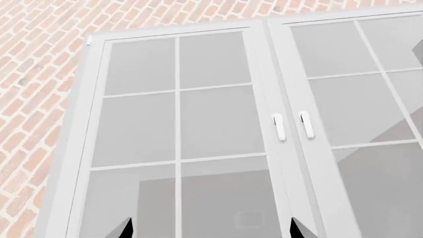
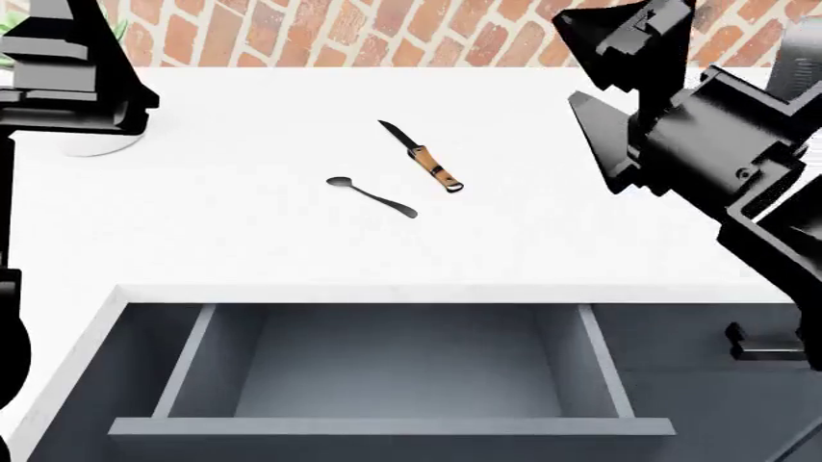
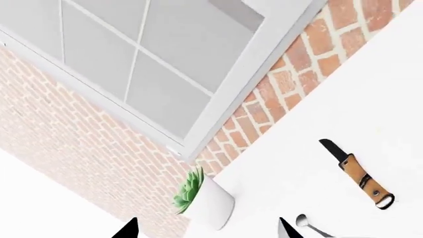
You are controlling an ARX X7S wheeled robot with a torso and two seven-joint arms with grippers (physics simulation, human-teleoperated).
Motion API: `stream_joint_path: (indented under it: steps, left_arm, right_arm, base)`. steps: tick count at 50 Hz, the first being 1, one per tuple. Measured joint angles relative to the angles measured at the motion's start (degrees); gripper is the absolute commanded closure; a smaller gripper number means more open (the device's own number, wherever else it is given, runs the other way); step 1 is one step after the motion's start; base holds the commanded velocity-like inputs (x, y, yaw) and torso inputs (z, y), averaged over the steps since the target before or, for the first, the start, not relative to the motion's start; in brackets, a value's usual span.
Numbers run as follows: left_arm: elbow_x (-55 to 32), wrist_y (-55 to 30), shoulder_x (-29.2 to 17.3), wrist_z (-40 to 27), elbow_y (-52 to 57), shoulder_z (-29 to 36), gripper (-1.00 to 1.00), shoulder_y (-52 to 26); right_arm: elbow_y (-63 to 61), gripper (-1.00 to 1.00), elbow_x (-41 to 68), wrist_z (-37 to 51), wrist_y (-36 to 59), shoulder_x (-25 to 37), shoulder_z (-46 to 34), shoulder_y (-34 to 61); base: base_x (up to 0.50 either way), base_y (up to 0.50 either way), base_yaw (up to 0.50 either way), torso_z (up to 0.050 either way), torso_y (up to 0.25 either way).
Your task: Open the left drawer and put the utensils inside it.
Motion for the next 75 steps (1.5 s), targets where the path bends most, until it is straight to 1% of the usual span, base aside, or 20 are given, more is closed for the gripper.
stream_joint_path:
  steps: [9, 17, 28, 47, 50, 60, 68, 72, 75]
  left_arm:
    - [0.1, 0.1, -0.2, 0.0, -0.2, 0.4, -1.00, -0.2]
    - [0.1, 0.2, -0.3, -0.1, -0.3, 0.8, -1.00, -0.3]
    - [0.0, 0.4, -0.3, -0.3, -0.3, 1.0, -1.00, -0.2]
    - [-0.2, 0.6, -0.6, -0.5, -0.4, 1.1, -1.00, -0.1]
    - [-0.3, 0.4, -0.6, -0.6, -0.4, 1.3, -1.00, -0.7]
    - [-0.6, 0.2, -0.6, -0.8, -0.6, 1.9, -1.00, -1.8]
    - [-0.9, 0.1, -0.7, -0.8, -0.7, 1.9, -1.00, -2.1]
    - [-1.1, 0.1, -0.7, -0.9, -0.8, 1.9, -1.00, -2.2]
    - [-1.2, 0.1, -0.8, -0.9, -0.9, 1.8, -1.00, -2.3]
  right_arm:
    - [12.7, -1.00, -3.3, 0.3, 5.9, -1.2, -7.7, 8.8]
    - [20.9, -1.00, -5.6, -1.4, 9.9, -3.0, -12.5, 13.3]
    - [23.2, -1.00, -7.1, -1.6, 10.6, -3.7, -14.5, 14.5]
    - [24.2, -1.00, -7.7, -1.7, 10.8, -4.0, -15.3, 15.0]
    - [26.1, -1.00, -7.6, -2.0, 11.9, -4.5, -16.1, 16.3]
    - [44.2, -1.00, -9.0, -7.2, 20.5, -9.4, -21.8, 27.1]
    - [64.5, -1.00, -12.6, -16.8, 27.7, -15.7, -28.3, 37.4]
    - [71.5, -1.00, -12.6, -20.4, 30.0, -18.0, -31.8, 40.9]
    - [75.1, -1.00, -10.8, -22.7, 31.0, -19.3, -35.5, 42.8]
  base:
    - [0.00, 0.00, 0.00, 0.000, 0.000]
    - [0.00, 0.00, 0.00, 0.000, 0.000]
    - [0.00, 0.00, 0.00, 0.000, 0.001]
    - [0.00, 0.00, 0.00, 0.000, 0.000]
    - [0.00, 0.00, 0.00, 0.000, 0.000]
    - [0.00, 0.00, 0.00, 0.000, 0.000]
    - [0.00, 0.00, 0.00, 0.000, 0.000]
    - [0.00, 0.00, 0.00, 0.000, 0.000]
    - [0.00, 0.00, 0.00, 0.000, 0.000]
